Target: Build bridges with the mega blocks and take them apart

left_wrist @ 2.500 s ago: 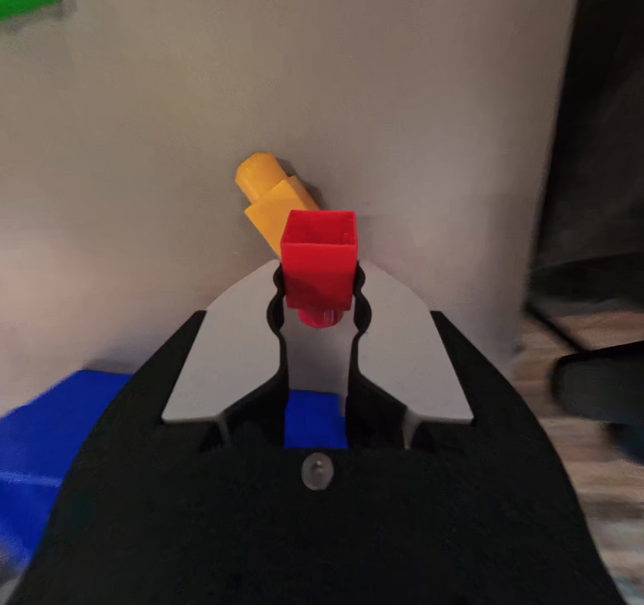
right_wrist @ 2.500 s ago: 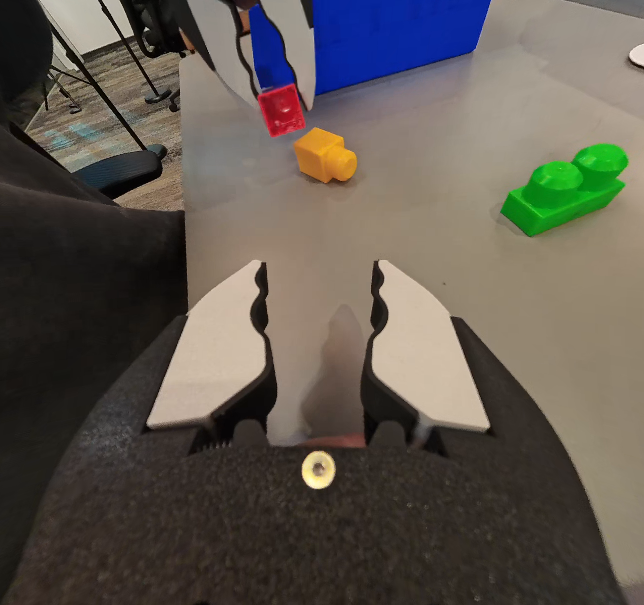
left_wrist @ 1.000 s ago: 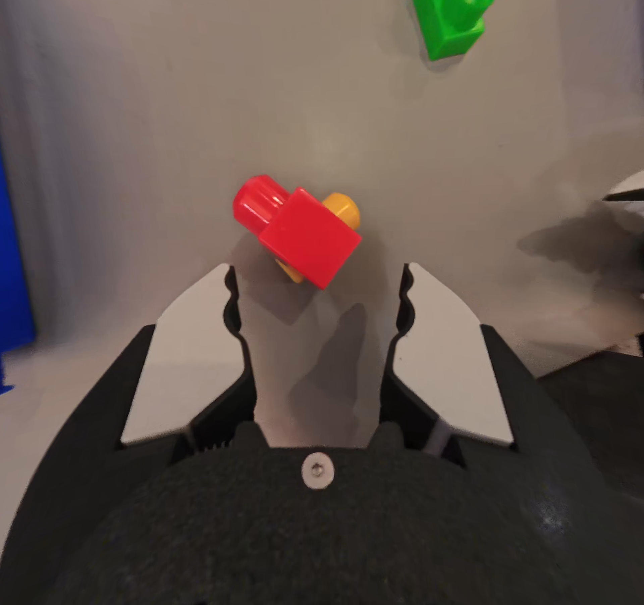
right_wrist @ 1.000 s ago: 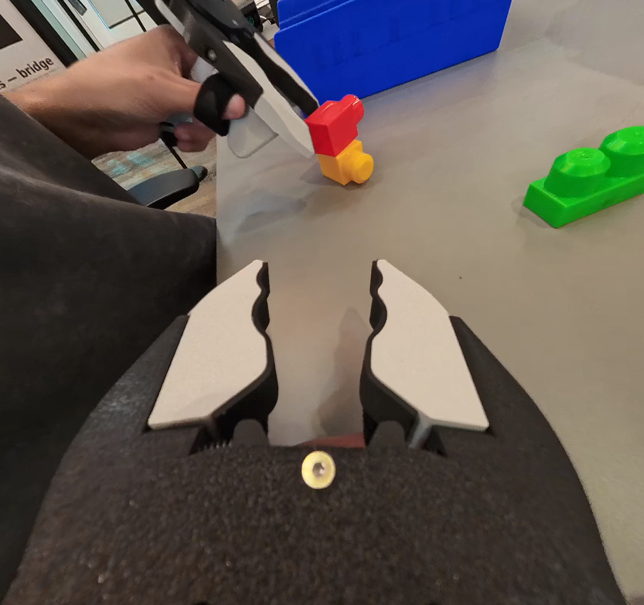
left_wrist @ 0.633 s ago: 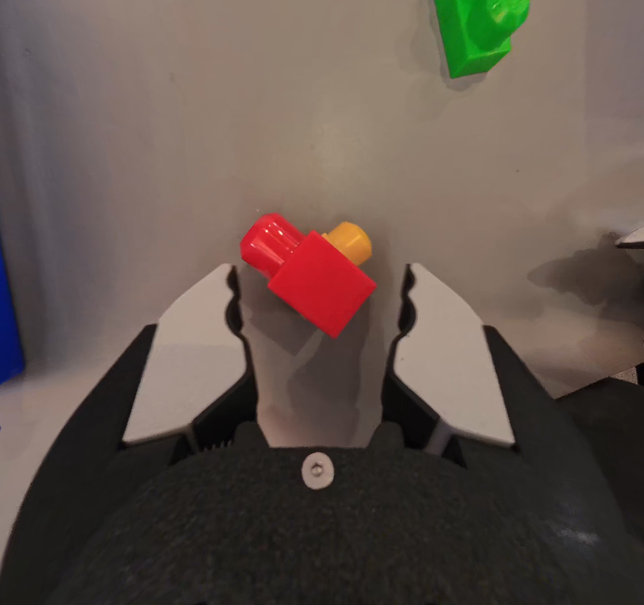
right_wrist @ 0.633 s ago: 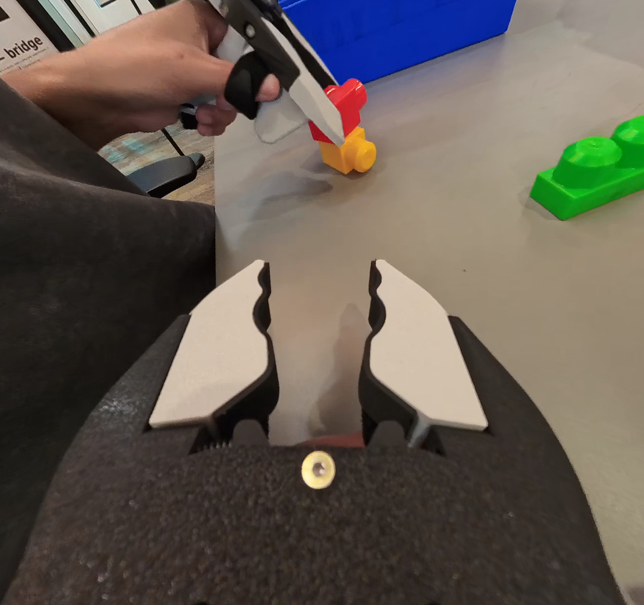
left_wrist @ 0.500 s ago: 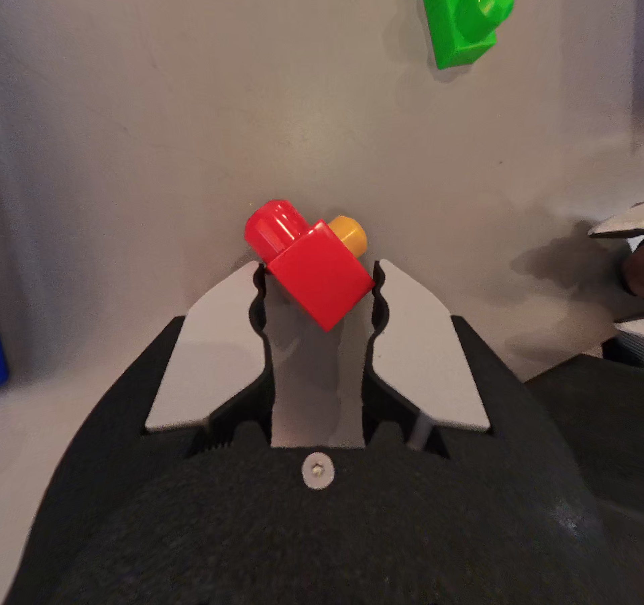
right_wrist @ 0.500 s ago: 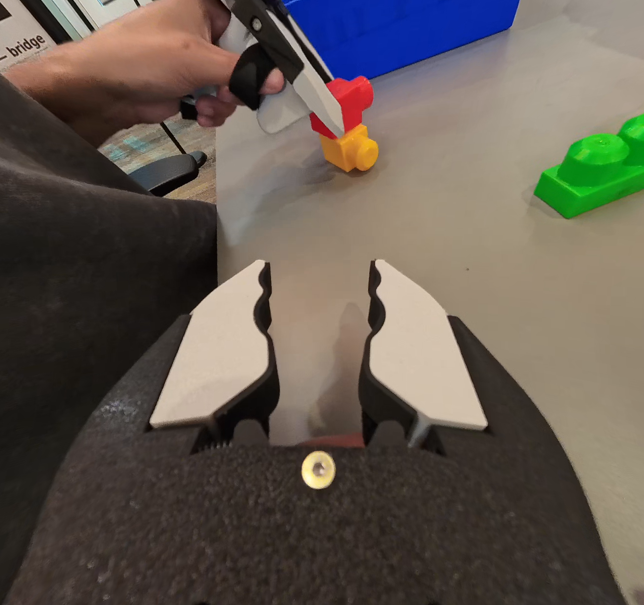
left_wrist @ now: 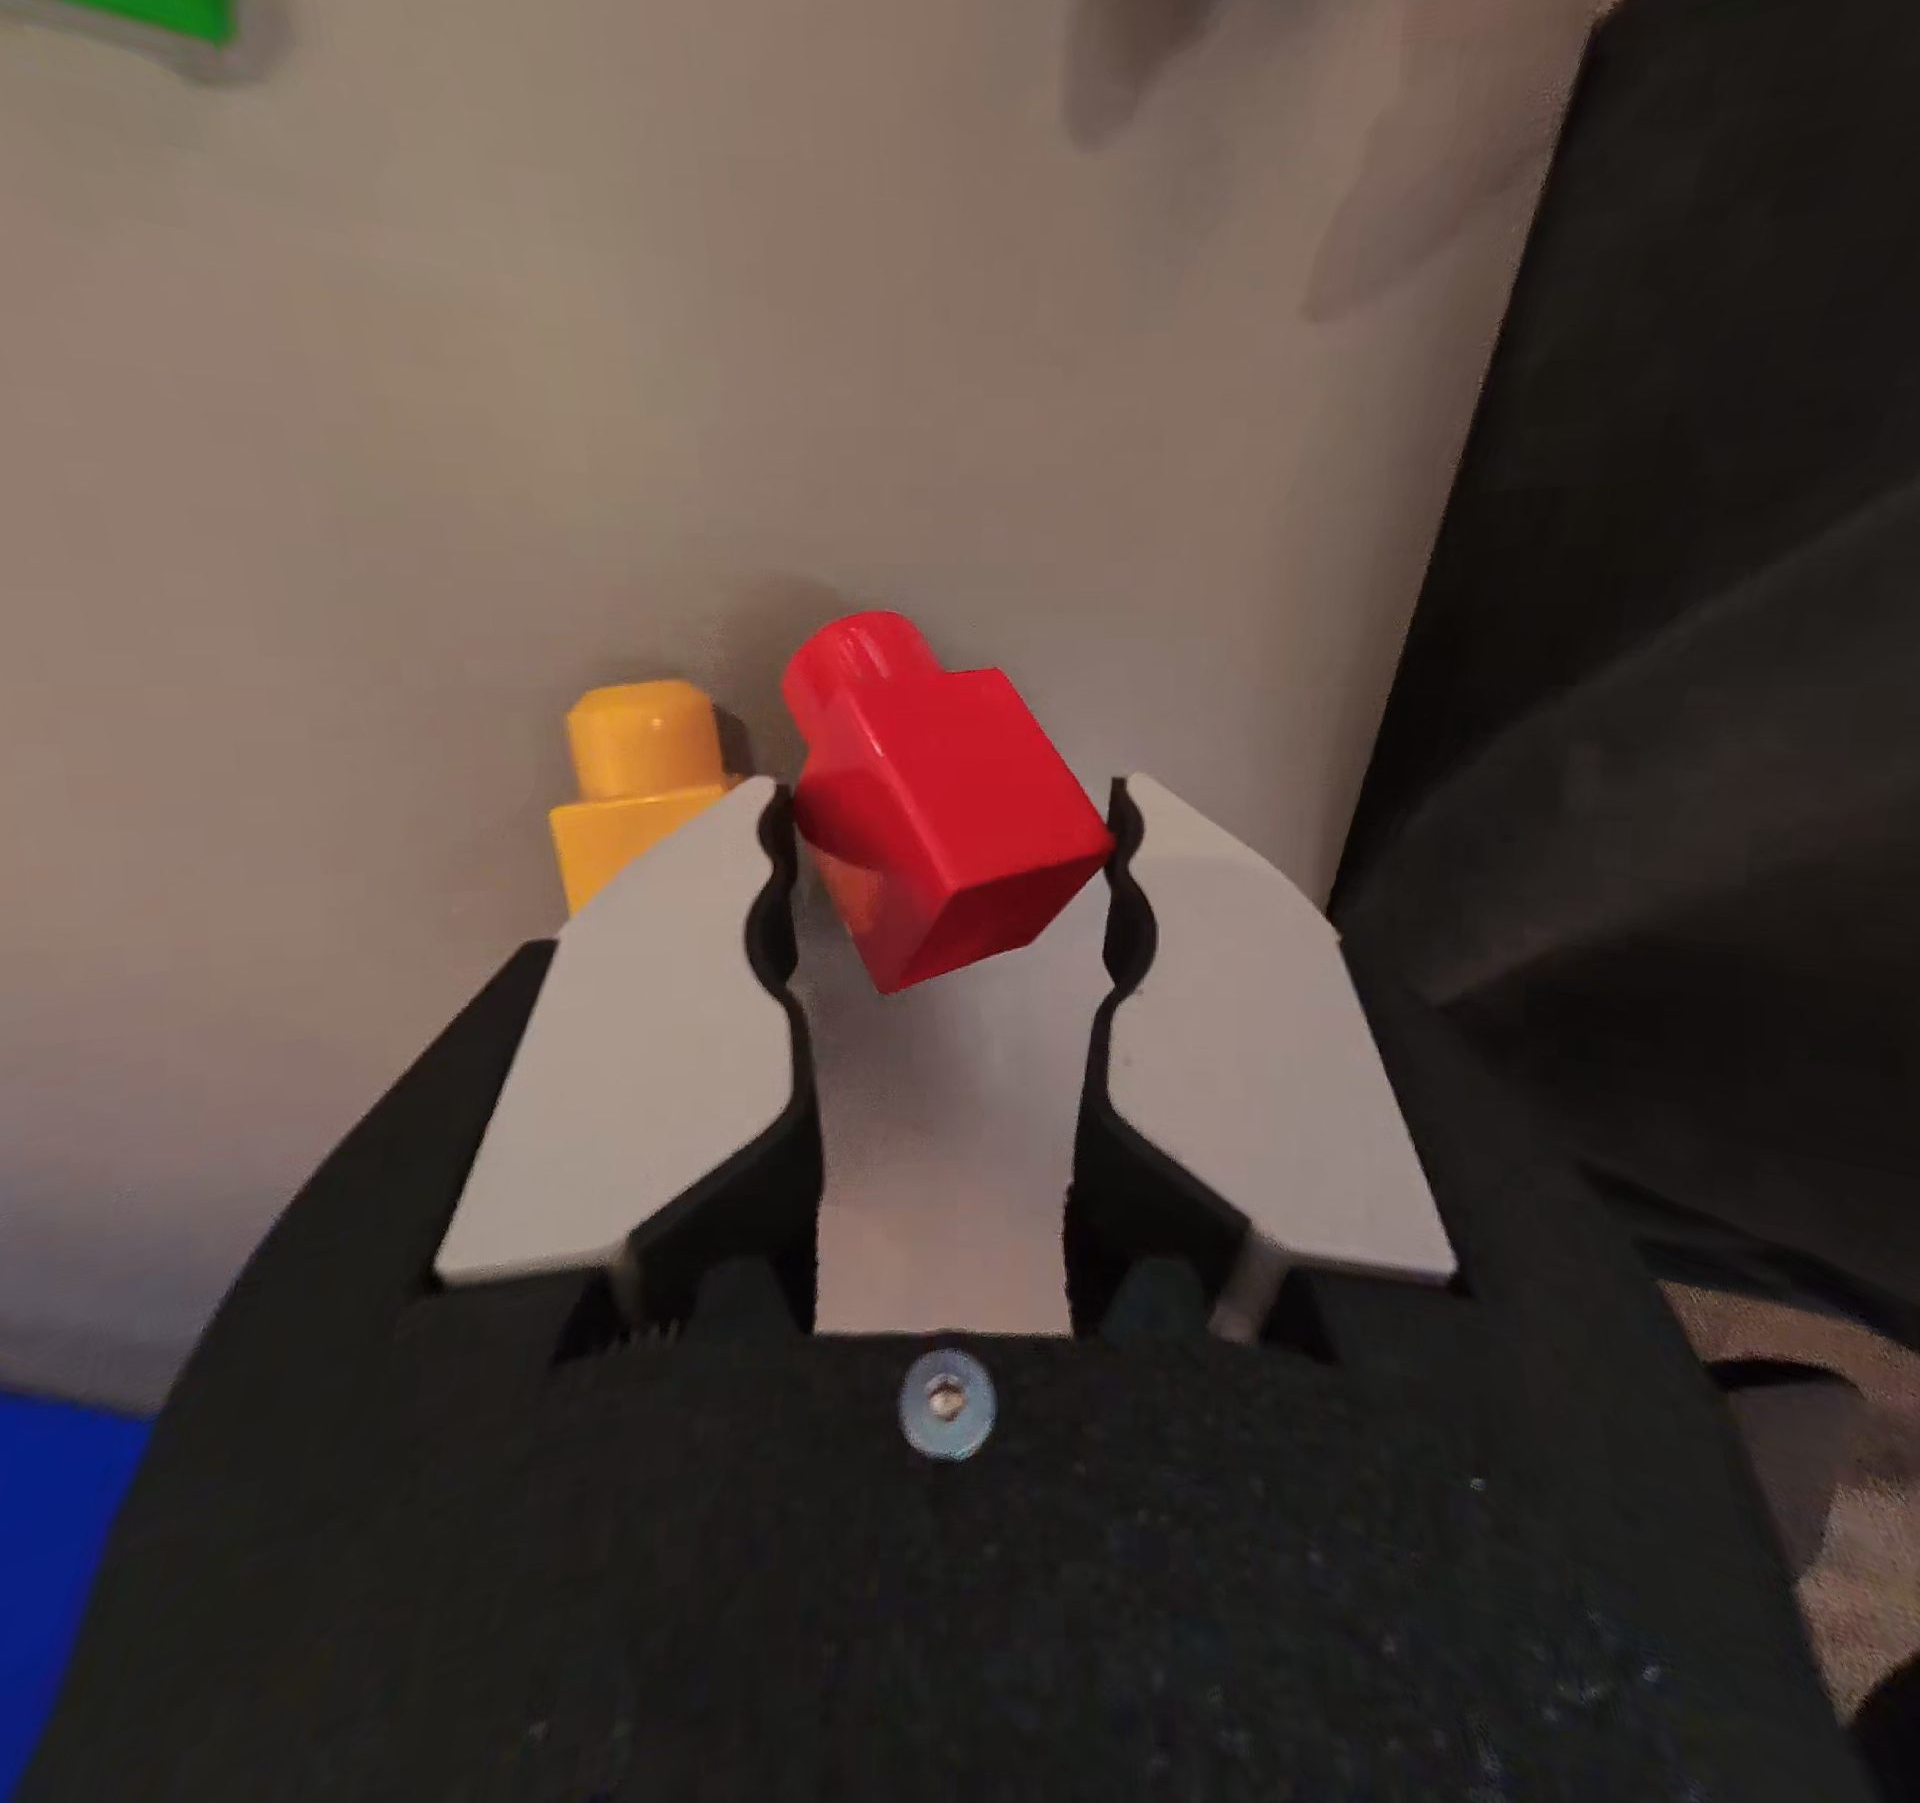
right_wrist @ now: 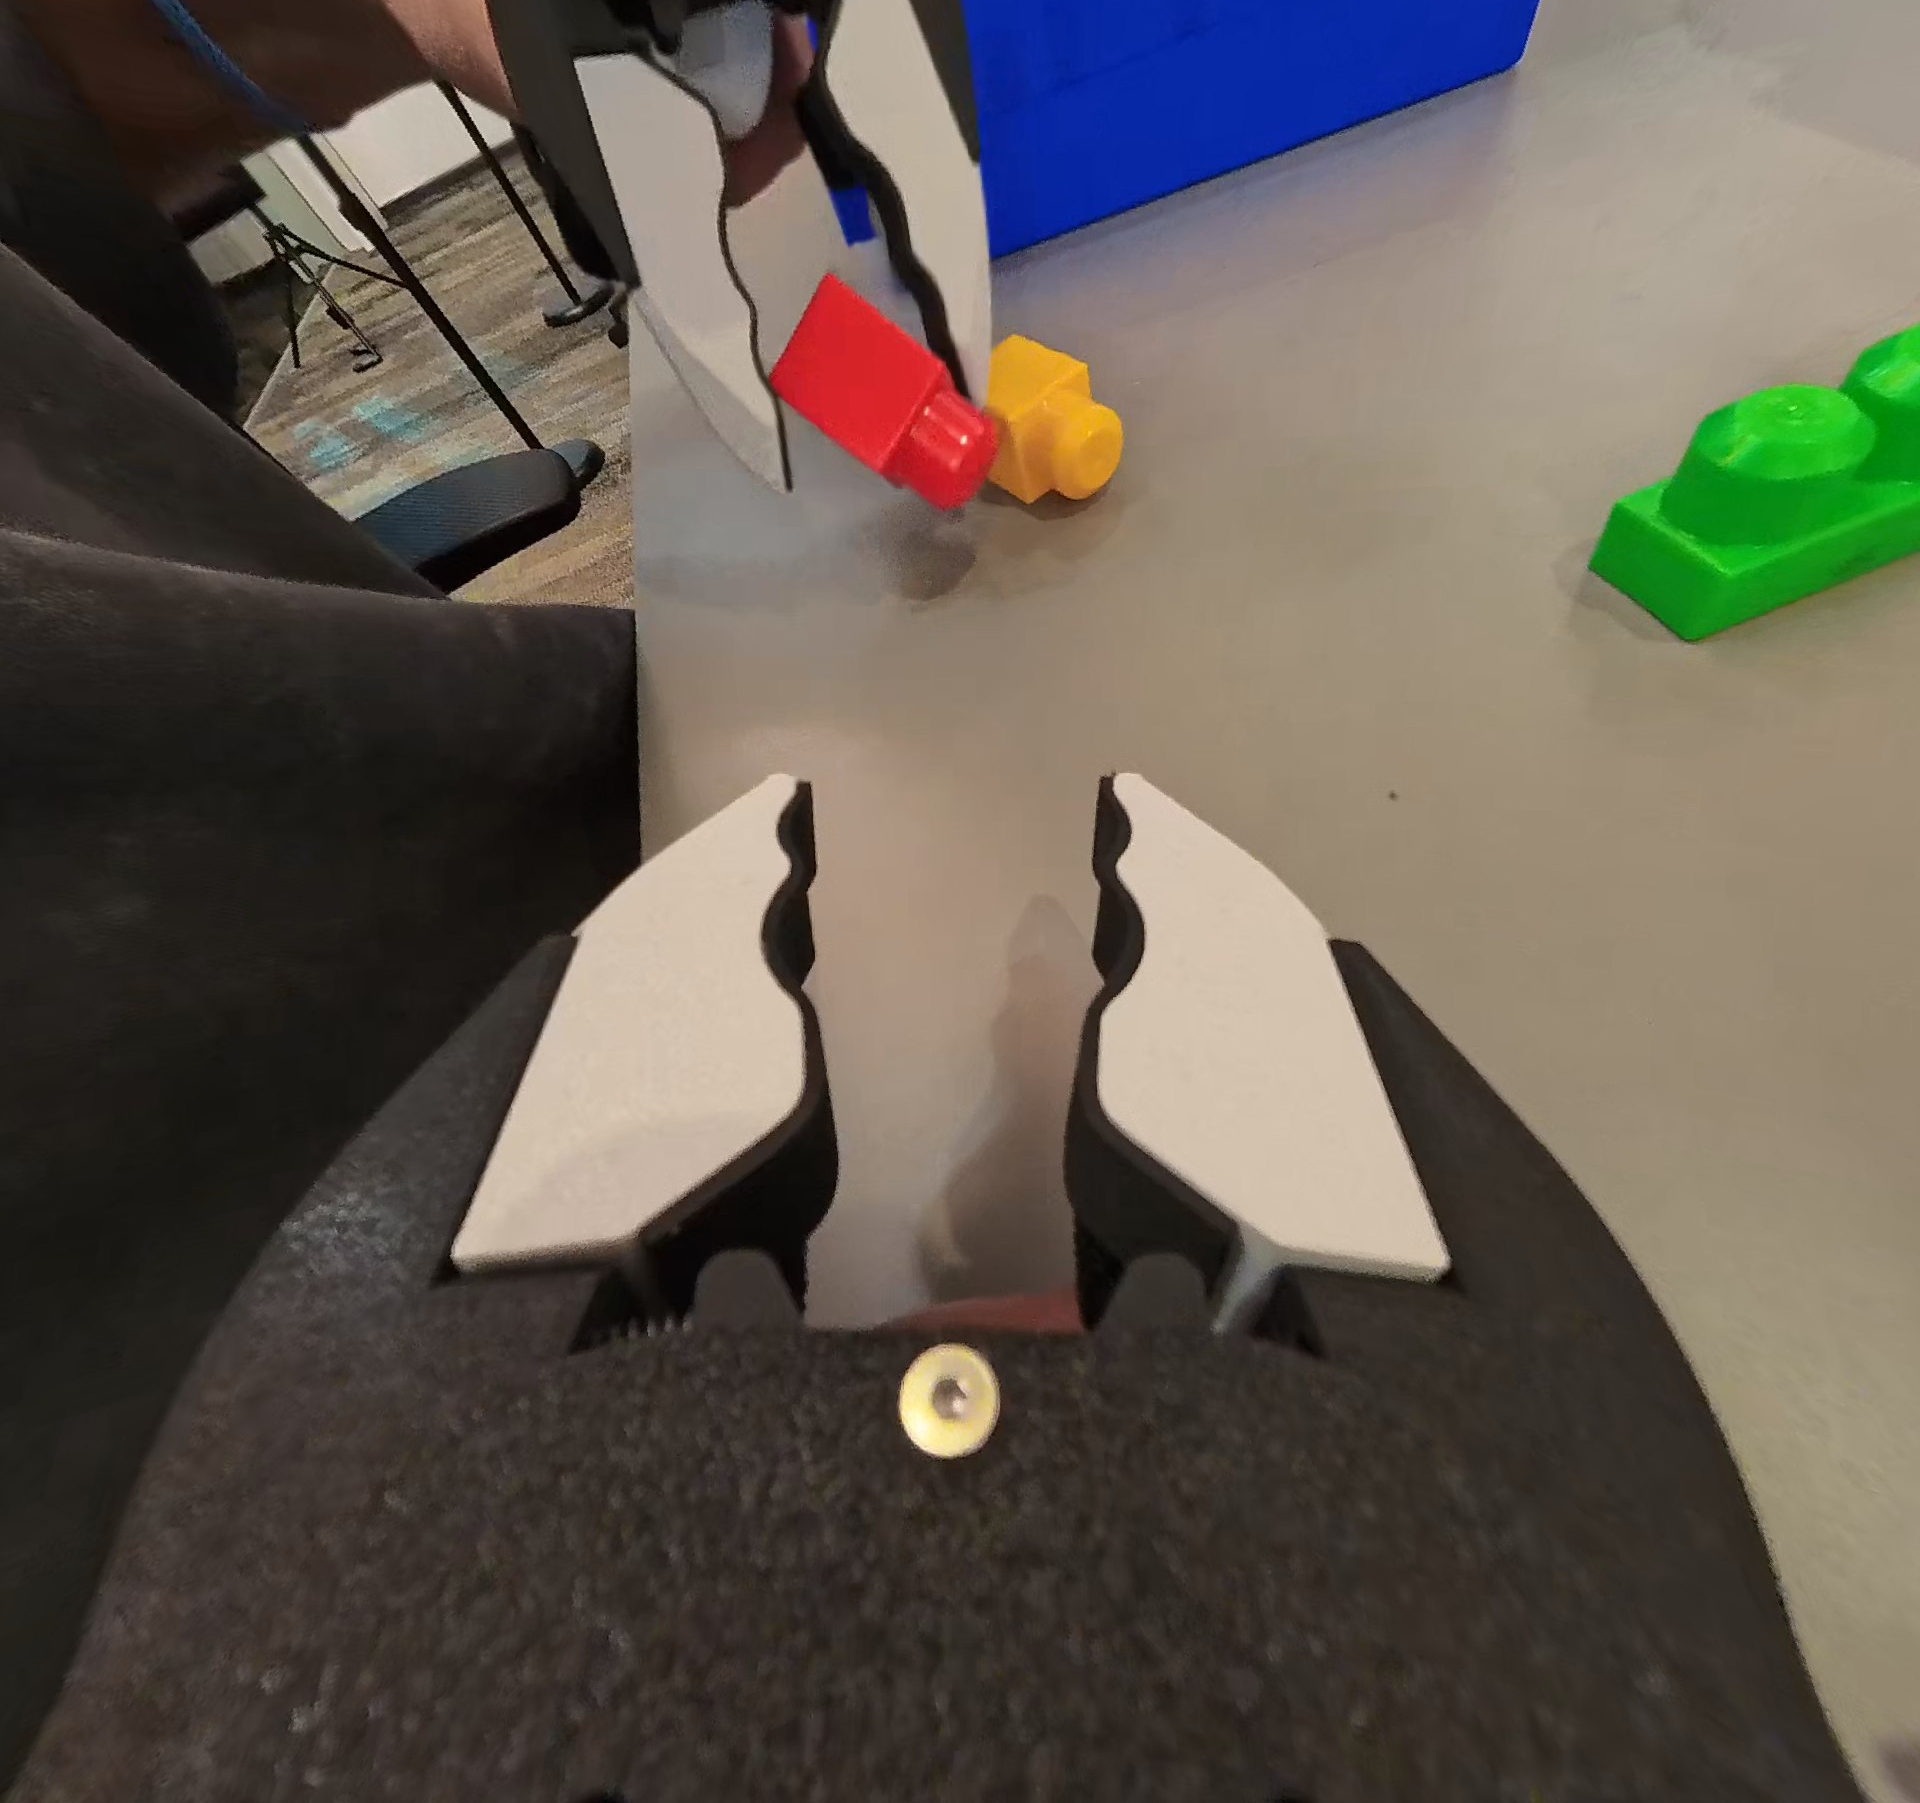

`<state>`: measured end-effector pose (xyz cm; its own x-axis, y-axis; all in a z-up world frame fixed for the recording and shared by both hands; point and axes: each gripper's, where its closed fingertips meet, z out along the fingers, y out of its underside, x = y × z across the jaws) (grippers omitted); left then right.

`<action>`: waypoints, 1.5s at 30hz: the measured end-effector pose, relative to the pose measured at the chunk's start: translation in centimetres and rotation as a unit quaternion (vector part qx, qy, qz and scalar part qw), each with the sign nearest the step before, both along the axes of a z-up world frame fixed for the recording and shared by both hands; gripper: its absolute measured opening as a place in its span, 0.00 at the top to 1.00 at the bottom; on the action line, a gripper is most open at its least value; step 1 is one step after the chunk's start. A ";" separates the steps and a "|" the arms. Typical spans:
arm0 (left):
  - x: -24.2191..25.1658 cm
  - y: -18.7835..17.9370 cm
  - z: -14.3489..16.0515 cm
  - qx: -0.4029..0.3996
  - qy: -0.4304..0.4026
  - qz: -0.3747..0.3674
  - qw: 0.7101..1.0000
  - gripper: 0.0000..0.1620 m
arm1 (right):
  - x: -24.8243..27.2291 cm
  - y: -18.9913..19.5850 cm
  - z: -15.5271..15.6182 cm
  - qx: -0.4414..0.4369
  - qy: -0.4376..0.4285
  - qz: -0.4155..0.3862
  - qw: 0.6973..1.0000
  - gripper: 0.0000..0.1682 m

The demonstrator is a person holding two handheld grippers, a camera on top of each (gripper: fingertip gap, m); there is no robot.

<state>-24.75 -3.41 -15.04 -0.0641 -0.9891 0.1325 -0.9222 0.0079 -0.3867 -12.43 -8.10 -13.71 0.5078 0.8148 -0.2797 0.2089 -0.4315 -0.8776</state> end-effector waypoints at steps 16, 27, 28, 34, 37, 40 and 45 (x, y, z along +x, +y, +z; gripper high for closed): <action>-1.8 2.5 -2.5 0.237 -0.032 -0.022 0.971 0.69 | -0.5 0.0 -1.1 -0.008 -0.042 0.005 0.999 0.71; -3.6 5.1 0.1 0.326 -0.060 0.038 0.943 0.54 | -1.4 -0.5 -1.5 -0.011 -0.055 0.019 0.998 0.71; -3.8 5.2 0.2 0.332 -0.060 0.023 0.941 0.50 | -1.4 -0.5 -1.5 -0.011 -0.055 0.020 0.998 0.72; -5.0 5.6 -1.9 0.256 0.037 -0.054 0.964 0.29 | -1.4 -0.6 -1.6 -0.010 -0.062 0.019 0.998 0.72; -4.7 6.5 -1.8 0.208 0.070 -0.069 0.973 0.28 | -1.3 -0.6 -1.8 -0.009 -0.072 0.018 0.997 0.72; -4.2 7.5 -1.7 0.193 0.096 -0.103 0.971 0.34 | -1.3 -0.6 -1.9 -0.010 -0.073 0.017 0.997 0.72; -3.5 8.0 -1.9 0.170 0.140 -0.124 0.968 0.40 | -1.1 -0.5 -1.9 -0.011 -0.075 0.015 0.997 0.72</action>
<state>-28.29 4.55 -16.93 -0.3137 -0.9375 -0.1508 -0.9439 0.3252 -0.0582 -13.55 -8.63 -15.62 0.5208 0.8249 -0.2199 0.3508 -0.4416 -0.8258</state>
